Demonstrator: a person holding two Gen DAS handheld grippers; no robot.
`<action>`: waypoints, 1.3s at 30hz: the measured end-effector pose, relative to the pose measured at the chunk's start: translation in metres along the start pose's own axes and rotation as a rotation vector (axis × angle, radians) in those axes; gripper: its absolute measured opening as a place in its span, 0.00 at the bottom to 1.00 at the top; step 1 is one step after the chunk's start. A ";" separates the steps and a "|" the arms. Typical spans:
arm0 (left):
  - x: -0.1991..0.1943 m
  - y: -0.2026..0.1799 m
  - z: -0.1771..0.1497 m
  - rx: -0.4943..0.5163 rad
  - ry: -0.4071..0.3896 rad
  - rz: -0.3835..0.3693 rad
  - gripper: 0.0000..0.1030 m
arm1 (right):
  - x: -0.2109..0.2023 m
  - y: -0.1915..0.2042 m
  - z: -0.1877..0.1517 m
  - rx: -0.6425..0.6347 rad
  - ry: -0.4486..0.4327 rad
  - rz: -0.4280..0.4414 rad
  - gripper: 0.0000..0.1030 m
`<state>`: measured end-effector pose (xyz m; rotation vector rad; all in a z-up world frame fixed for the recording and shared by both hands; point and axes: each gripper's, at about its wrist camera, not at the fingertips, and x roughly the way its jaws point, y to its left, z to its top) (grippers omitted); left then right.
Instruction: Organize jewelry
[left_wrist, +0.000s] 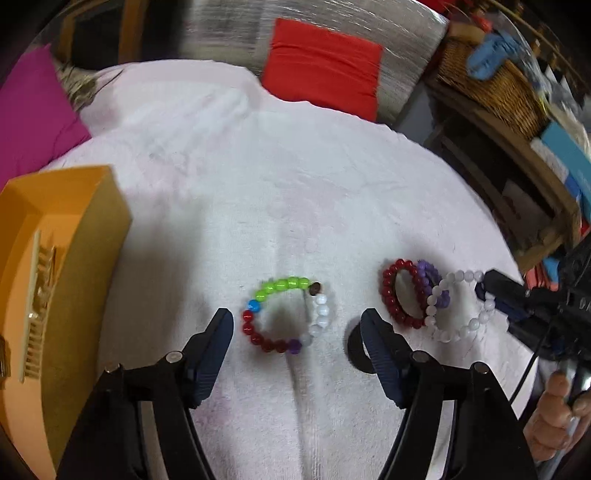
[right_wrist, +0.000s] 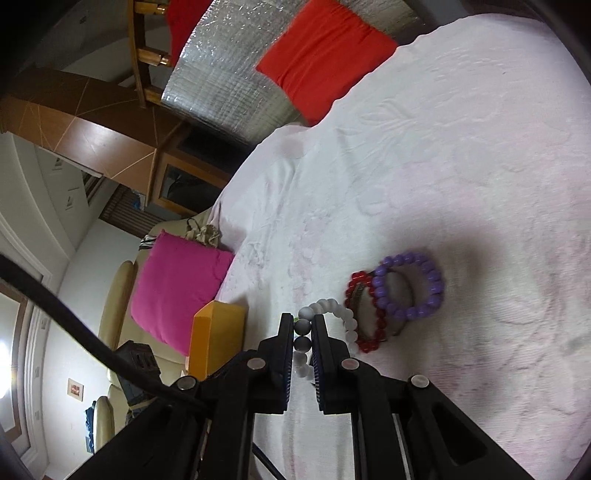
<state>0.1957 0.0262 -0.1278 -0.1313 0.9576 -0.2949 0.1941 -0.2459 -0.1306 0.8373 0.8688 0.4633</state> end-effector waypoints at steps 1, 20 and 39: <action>0.006 -0.003 -0.001 0.013 0.013 0.017 0.72 | -0.002 -0.001 0.001 0.001 -0.001 -0.002 0.11; -0.001 -0.010 -0.001 0.064 -0.057 0.073 0.09 | -0.008 0.004 0.001 -0.050 0.001 -0.011 0.11; -0.193 0.061 -0.052 0.000 -0.388 0.132 0.09 | 0.021 0.112 -0.047 -0.266 0.069 0.140 0.11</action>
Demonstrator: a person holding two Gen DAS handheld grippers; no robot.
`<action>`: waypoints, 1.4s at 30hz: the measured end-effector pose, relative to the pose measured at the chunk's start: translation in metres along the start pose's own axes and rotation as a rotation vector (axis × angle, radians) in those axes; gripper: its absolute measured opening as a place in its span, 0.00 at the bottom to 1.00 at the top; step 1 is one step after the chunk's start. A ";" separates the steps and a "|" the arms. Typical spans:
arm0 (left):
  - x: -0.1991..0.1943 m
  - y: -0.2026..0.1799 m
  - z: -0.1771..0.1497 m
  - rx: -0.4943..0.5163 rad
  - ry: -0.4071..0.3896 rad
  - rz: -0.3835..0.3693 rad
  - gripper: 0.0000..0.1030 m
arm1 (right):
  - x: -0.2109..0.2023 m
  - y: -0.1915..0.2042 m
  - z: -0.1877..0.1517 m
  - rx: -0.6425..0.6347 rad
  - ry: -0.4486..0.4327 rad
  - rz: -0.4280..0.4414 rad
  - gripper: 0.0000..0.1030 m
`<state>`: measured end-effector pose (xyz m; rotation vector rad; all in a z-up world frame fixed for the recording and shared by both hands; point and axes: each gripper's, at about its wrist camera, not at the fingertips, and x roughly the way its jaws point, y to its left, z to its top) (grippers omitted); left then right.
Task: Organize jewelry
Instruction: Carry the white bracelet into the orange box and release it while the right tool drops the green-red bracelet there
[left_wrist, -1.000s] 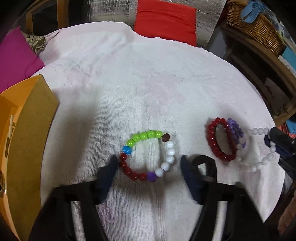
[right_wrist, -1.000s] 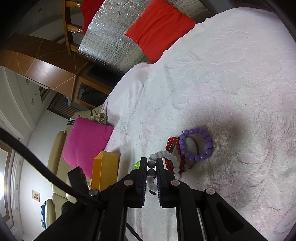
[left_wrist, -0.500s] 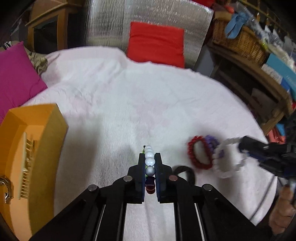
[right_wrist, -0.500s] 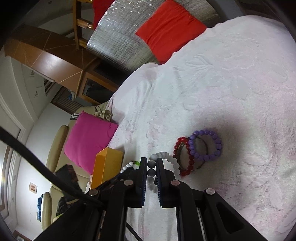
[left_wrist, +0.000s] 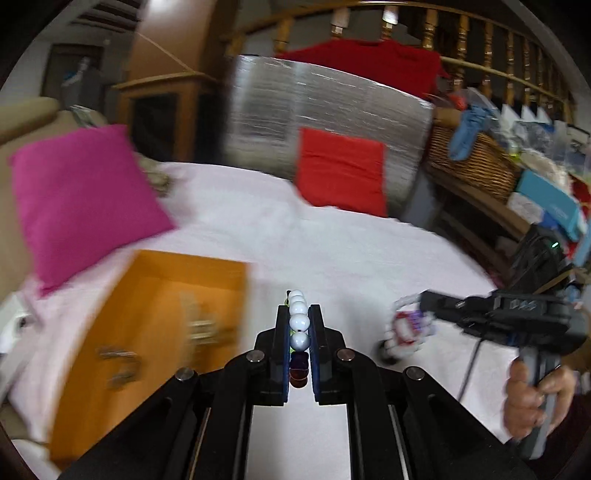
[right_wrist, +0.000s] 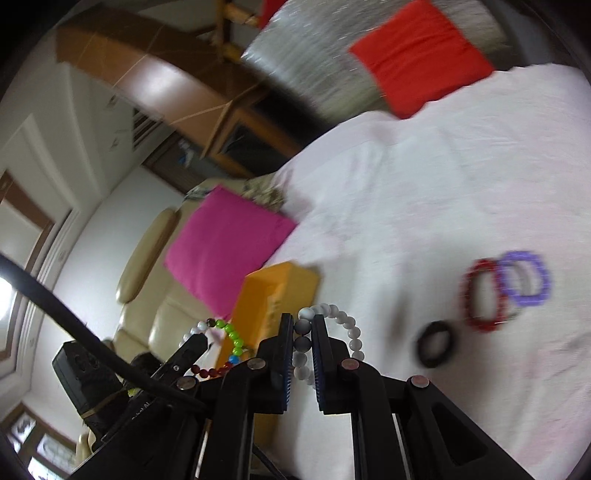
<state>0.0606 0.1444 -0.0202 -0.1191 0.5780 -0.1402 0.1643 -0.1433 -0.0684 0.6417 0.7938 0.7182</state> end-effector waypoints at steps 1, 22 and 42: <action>-0.007 0.012 -0.001 -0.006 0.001 0.031 0.09 | 0.006 0.010 -0.003 -0.019 0.010 0.014 0.11; 0.031 0.149 -0.103 -0.224 0.348 0.270 0.09 | 0.207 0.121 -0.108 -0.264 0.411 0.015 0.11; 0.034 0.095 -0.055 -0.123 0.306 0.406 0.53 | 0.137 0.083 -0.052 -0.204 0.262 -0.045 0.47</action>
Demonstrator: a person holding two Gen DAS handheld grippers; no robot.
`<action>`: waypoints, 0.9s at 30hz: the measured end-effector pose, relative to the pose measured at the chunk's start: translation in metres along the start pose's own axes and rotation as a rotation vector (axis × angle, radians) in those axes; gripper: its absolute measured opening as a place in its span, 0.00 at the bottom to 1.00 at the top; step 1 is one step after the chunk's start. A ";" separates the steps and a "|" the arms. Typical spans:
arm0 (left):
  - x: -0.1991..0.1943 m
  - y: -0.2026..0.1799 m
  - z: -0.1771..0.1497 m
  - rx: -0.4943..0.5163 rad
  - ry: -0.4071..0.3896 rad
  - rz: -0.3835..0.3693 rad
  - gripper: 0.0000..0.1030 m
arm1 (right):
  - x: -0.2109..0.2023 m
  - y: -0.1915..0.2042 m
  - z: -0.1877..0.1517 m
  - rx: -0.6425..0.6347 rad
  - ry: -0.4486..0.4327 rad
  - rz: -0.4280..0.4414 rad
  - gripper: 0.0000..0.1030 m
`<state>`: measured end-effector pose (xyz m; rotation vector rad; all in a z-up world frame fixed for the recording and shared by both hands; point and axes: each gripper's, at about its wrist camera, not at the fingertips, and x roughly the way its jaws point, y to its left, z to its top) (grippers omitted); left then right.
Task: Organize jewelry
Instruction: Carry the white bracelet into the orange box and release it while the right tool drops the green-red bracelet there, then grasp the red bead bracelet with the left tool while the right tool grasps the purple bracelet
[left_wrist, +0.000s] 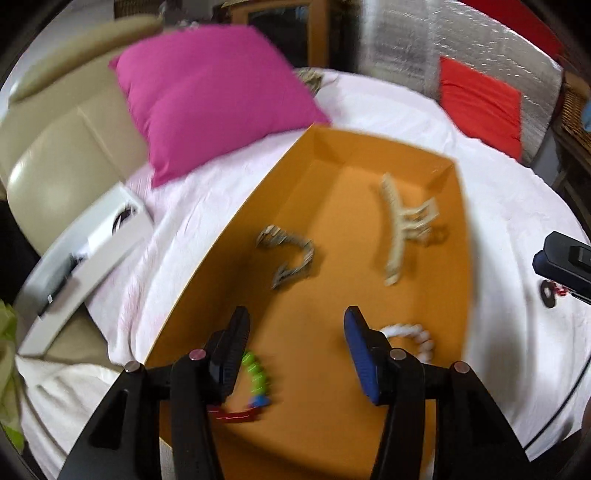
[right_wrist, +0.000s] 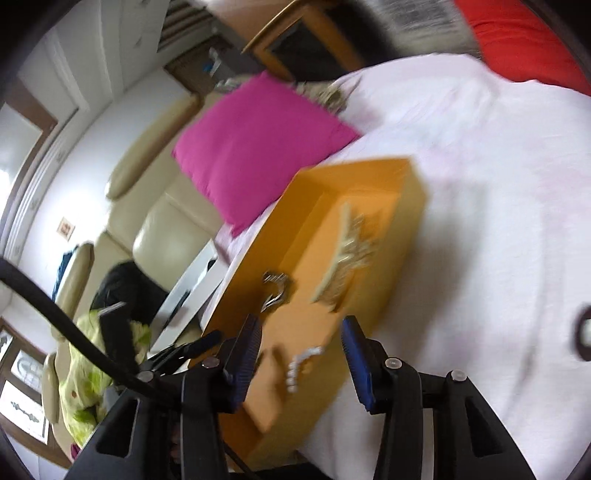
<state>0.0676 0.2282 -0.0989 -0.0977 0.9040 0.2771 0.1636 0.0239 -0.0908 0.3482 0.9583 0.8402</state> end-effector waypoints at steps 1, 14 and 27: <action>-0.006 -0.010 0.005 0.023 -0.020 -0.003 0.53 | -0.011 -0.011 0.002 0.016 -0.022 -0.008 0.47; -0.003 -0.186 0.029 0.230 -0.047 -0.240 0.59 | -0.164 -0.172 0.009 0.333 -0.229 -0.149 0.47; 0.052 -0.312 0.032 0.387 -0.023 -0.422 0.41 | -0.177 -0.277 0.000 0.496 -0.116 -0.285 0.32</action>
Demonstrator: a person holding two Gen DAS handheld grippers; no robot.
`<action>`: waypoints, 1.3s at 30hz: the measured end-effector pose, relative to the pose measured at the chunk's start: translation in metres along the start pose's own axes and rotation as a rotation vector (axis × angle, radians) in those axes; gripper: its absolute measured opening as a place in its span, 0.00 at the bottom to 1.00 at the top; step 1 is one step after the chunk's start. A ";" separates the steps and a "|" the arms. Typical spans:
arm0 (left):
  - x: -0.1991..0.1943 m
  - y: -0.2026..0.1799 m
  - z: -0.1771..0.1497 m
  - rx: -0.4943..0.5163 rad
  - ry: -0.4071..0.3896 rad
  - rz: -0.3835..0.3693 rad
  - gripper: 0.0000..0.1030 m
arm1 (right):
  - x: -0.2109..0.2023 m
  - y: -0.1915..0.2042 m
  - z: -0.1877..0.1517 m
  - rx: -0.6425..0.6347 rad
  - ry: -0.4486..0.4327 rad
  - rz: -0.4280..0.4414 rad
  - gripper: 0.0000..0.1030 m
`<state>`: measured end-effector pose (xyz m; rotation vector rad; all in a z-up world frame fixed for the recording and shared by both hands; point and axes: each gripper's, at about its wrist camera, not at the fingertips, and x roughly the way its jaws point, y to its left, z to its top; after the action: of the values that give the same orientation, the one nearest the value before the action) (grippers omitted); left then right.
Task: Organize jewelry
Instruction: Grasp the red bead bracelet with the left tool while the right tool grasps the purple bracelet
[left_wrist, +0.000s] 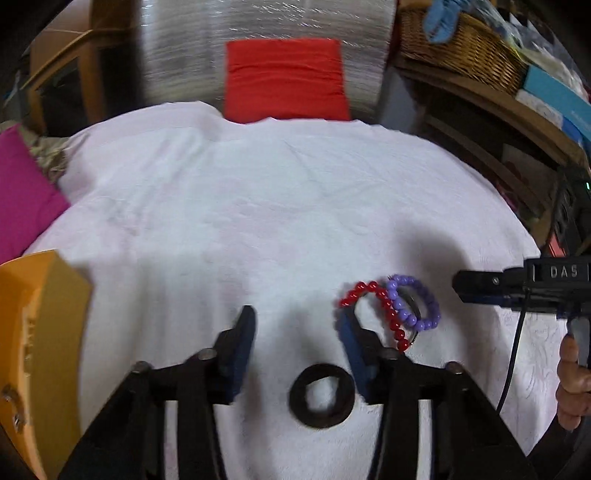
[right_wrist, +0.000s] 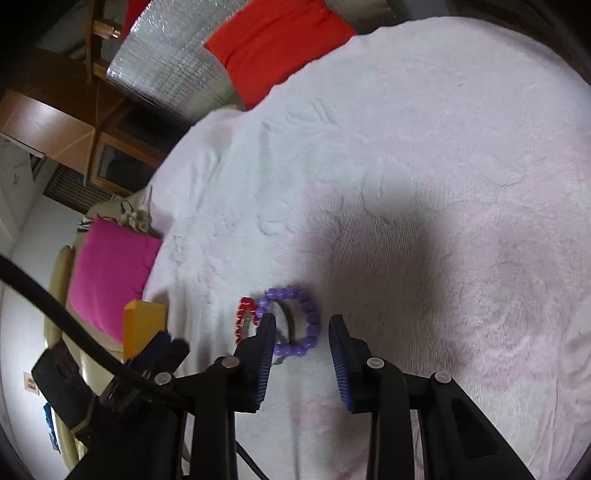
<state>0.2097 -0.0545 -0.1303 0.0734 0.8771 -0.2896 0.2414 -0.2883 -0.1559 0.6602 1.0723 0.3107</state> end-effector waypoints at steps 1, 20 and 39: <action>0.004 -0.001 -0.001 0.005 0.013 0.000 0.41 | 0.003 0.000 0.001 -0.007 0.006 -0.011 0.32; 0.007 0.023 -0.005 -0.033 0.062 -0.005 0.40 | 0.017 0.025 -0.019 -0.280 -0.067 -0.384 0.10; 0.010 -0.022 0.005 0.034 0.042 -0.144 0.57 | -0.014 -0.023 -0.013 -0.116 -0.080 -0.354 0.12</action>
<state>0.2129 -0.0780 -0.1337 0.0478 0.9210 -0.4392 0.2216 -0.3092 -0.1646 0.3672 1.0645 0.0393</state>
